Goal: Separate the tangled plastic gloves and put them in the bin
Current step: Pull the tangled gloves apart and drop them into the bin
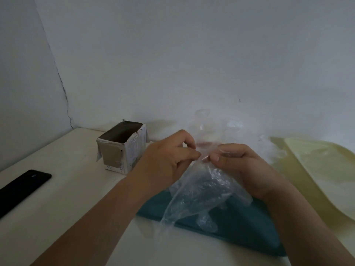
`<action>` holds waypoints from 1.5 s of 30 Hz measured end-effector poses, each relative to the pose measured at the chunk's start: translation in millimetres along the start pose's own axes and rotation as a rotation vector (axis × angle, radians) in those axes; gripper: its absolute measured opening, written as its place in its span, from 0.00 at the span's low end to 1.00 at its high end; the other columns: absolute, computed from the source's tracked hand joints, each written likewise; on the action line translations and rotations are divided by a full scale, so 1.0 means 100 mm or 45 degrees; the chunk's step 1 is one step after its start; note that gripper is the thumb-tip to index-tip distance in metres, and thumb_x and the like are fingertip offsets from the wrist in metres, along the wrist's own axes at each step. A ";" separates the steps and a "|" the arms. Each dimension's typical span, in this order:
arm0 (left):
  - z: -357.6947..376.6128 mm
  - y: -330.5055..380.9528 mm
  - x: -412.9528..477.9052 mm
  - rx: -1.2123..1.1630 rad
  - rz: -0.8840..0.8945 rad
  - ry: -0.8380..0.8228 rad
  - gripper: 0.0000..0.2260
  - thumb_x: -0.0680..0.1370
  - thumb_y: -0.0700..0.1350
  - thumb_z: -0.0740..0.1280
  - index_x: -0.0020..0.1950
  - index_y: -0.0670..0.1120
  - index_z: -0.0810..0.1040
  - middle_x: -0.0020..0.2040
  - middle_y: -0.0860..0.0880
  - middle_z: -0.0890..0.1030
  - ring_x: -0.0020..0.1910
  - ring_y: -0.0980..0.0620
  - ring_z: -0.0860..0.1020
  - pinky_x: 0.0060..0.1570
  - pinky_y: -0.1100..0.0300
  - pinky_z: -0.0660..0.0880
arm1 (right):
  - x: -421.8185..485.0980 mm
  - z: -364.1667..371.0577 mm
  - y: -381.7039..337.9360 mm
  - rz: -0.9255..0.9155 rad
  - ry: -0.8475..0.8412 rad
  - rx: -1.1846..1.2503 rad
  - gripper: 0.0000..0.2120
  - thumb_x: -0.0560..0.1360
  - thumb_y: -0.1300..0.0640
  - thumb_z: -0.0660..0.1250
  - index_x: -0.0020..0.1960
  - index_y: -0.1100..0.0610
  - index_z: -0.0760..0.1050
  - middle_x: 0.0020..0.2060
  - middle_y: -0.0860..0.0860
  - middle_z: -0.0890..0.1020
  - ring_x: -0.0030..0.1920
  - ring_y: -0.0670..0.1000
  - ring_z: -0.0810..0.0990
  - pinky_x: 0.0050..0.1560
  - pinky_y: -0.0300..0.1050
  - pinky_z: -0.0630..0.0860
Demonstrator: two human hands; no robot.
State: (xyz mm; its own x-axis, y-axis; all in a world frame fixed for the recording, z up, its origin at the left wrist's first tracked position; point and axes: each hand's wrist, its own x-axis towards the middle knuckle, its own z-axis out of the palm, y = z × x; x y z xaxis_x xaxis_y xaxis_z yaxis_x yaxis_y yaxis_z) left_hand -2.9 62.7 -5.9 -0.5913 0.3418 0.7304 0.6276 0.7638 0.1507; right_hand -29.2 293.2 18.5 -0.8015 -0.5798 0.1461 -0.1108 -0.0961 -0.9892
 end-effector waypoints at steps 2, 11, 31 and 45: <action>0.04 0.02 -0.02 -0.033 0.030 -0.066 0.04 0.78 0.41 0.75 0.52 0.46 0.88 0.56 0.53 0.79 0.43 0.58 0.77 0.36 0.64 0.75 | 0.01 -0.04 0.05 0.014 0.001 0.112 0.15 0.75 0.65 0.72 0.57 0.74 0.80 0.54 0.72 0.82 0.53 0.66 0.84 0.58 0.59 0.78; 0.15 0.09 -0.05 0.127 -0.068 -0.141 0.14 0.72 0.43 0.81 0.55 0.46 0.86 0.54 0.52 0.81 0.47 0.59 0.72 0.43 0.76 0.65 | 0.06 -0.04 0.01 -0.187 0.237 -0.182 0.11 0.70 0.55 0.75 0.49 0.60 0.88 0.60 0.50 0.85 0.64 0.52 0.82 0.66 0.59 0.77; -0.10 0.18 0.10 -1.694 -1.030 -0.158 0.14 0.75 0.37 0.74 0.60 0.38 0.84 0.53 0.41 0.87 0.50 0.46 0.87 0.53 0.55 0.83 | 0.05 0.03 0.09 -0.152 0.122 0.147 0.24 0.66 0.52 0.82 0.49 0.72 0.83 0.52 0.78 0.80 0.48 0.79 0.78 0.48 0.72 0.75; -0.10 0.16 0.01 -1.540 -1.200 -0.163 0.07 0.79 0.44 0.74 0.50 0.41 0.86 0.45 0.42 0.86 0.40 0.47 0.84 0.45 0.52 0.83 | -0.03 0.06 -0.06 -0.153 0.297 -0.026 0.08 0.69 0.61 0.76 0.42 0.67 0.84 0.35 0.64 0.84 0.34 0.59 0.82 0.38 0.46 0.78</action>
State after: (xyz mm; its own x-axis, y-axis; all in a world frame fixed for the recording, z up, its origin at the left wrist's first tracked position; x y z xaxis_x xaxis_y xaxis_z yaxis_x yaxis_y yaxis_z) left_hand 12.1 69.8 3.9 -0.9952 0.0967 0.0121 -0.0018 -0.1424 0.9898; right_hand -22.8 290.9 24.0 -0.8956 -0.3624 0.2580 -0.2232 -0.1355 -0.9653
